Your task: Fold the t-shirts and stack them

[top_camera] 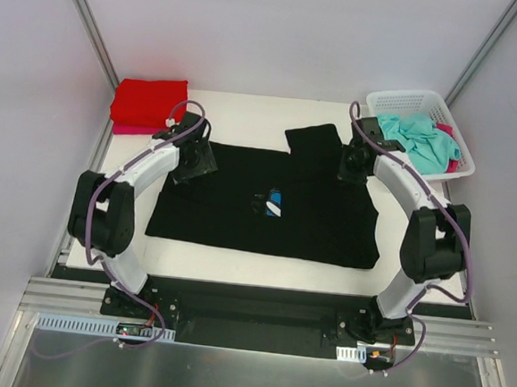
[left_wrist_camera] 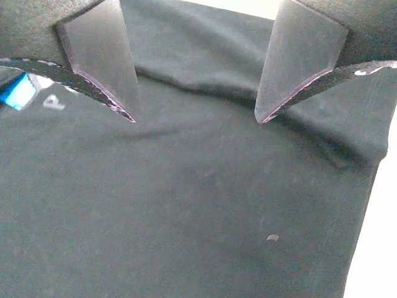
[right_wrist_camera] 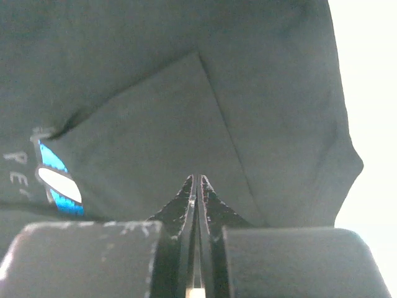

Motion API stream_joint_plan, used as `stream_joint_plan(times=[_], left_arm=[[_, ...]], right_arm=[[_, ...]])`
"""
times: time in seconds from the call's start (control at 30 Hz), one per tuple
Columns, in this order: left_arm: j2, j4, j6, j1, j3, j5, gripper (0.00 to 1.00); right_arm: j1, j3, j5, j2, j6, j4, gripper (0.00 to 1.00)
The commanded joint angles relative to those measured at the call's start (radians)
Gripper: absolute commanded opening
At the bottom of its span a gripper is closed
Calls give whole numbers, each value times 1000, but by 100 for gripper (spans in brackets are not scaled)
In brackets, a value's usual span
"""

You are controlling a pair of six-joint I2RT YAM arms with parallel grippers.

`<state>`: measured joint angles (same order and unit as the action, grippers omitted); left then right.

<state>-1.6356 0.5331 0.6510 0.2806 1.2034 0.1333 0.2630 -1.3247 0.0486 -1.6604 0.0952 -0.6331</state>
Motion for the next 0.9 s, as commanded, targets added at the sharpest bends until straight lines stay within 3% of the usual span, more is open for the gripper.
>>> stream_joint_plan(times=[0.0, 0.53, 0.87], left_arm=[[-93, -68, -56, 6, 114, -1, 74], [-266, -81, -73, -14, 239, -58, 74], [-195, -162, -47, -21, 84, -61, 74]], right_arm=[[-40, -113, -79, -114, -68, 42, 1], [-180, -211, -256, -317, -58, 35, 1], [-179, -120, -323, -265, -61, 90, 1]])
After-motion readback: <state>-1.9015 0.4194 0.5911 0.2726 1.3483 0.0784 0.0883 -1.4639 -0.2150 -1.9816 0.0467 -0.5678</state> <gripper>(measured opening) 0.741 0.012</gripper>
